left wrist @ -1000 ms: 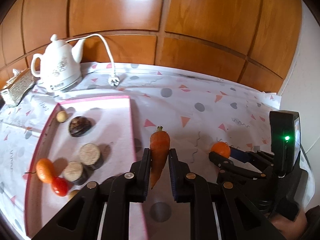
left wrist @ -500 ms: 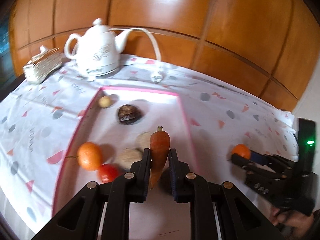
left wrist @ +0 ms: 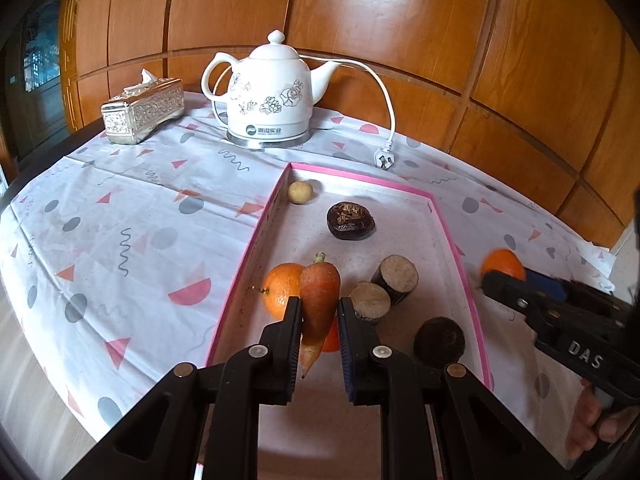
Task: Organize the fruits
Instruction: 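Release the carrot into the pink tray with the left tool while the right tool releases the orange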
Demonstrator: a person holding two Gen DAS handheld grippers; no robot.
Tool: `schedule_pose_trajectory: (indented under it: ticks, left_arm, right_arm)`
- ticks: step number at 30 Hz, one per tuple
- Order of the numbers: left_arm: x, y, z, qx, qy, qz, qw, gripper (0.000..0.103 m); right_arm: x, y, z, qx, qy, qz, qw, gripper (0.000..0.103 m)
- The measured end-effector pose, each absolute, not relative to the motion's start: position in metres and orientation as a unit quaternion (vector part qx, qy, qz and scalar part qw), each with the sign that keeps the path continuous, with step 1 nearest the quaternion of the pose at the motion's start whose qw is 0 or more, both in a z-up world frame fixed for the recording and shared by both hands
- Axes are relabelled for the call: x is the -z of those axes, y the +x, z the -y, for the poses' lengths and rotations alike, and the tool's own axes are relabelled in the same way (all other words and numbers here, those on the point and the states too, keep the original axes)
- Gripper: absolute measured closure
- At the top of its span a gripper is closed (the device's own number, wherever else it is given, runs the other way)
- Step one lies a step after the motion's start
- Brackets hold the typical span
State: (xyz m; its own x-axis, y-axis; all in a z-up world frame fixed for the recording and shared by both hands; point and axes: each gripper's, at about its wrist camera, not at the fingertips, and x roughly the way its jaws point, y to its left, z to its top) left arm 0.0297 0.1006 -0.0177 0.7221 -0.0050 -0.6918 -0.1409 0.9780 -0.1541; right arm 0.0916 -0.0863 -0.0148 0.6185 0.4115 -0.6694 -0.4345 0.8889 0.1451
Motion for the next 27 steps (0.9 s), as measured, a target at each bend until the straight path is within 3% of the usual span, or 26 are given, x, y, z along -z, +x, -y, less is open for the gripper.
schedule_pose_trajectory:
  ticks: [16,19,23,27]
  left_arm:
    - [0.027,0.030,-0.098,-0.047,-0.095,-0.384,0.917,0.084]
    - [0.027,0.030,-0.099,-0.052,-0.098,-0.383,0.917,0.080]
    - [0.025,0.029,-0.099,-0.057,-0.097,-0.379,0.919,0.065]
    - [0.021,0.027,-0.102,-0.067,-0.098,-0.371,0.921,0.052]
  right_arm:
    - [0.038,0.105,0.048,-0.262,-0.009,-0.418,0.870,0.063]
    - [0.041,0.104,0.048,-0.266,-0.005,-0.419,0.868,0.061]
    - [0.039,0.103,0.050,-0.274,0.002,-0.417,0.867,0.048]
    - [0.033,0.100,0.053,-0.275,0.016,-0.409,0.870,0.047]
